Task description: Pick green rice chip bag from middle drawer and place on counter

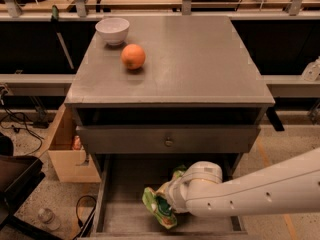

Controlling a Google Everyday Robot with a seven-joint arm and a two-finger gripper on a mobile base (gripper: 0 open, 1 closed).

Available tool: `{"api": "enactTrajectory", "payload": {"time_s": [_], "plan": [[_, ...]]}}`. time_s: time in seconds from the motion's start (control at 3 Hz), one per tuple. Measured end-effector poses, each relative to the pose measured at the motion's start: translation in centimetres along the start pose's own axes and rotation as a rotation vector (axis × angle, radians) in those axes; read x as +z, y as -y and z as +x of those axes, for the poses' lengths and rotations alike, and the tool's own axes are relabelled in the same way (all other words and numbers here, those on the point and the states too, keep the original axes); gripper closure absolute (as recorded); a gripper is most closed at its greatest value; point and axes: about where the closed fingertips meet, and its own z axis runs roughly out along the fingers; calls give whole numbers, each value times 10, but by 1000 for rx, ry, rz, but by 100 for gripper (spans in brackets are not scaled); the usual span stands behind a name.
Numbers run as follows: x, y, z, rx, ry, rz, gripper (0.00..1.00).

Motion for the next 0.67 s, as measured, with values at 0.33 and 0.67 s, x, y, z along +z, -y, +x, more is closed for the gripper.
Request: {"api": "enactTrajectory", "payload": {"time_s": [0.33,0.67], "plan": [[-63,16,-3,-8,-30,133,100],[-124,33,-3,-26,-76,292,100]]}}
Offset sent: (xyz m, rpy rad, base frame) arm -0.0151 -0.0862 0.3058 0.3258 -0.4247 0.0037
